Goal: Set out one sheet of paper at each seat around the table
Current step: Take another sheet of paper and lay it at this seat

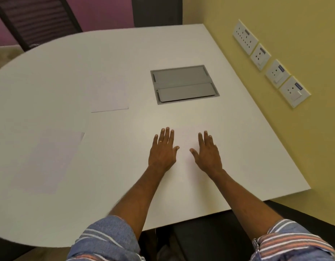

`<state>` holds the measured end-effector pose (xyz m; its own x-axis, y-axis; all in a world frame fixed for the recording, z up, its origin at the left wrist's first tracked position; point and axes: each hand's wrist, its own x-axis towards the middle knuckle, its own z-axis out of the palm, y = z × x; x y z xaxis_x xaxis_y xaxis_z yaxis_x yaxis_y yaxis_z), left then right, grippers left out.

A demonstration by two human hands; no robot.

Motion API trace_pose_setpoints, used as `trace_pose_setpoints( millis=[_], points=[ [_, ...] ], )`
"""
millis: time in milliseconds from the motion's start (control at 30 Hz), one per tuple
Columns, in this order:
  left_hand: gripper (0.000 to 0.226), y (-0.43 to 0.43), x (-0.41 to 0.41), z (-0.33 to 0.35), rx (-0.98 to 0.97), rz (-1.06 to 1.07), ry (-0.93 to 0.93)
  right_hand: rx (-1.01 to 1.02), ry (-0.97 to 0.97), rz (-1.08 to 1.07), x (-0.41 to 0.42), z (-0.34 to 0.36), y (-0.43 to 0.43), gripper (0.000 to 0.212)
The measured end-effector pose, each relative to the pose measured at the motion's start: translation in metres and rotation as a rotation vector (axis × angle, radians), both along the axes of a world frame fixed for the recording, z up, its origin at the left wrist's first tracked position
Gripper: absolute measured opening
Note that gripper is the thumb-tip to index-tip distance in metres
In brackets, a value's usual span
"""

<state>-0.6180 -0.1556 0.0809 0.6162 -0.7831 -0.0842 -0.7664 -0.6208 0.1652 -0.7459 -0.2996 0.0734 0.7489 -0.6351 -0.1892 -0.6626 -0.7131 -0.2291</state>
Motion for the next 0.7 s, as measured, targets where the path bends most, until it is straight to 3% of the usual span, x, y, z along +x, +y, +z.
trace_pose_setpoints(
  millis=[333, 700],
  points=[
    [0.073, 0.094, 0.019, 0.044, -0.013, 0.135, -0.091, -0.115, 0.049, 0.134, 0.035, 0.051, 0.080, 0.074],
    [0.071, 0.269, 0.033, 0.101, -0.091, 0.395, -0.219, -0.113, -0.140, 0.441, 0.113, 0.124, 0.222, 0.071]
  ],
)
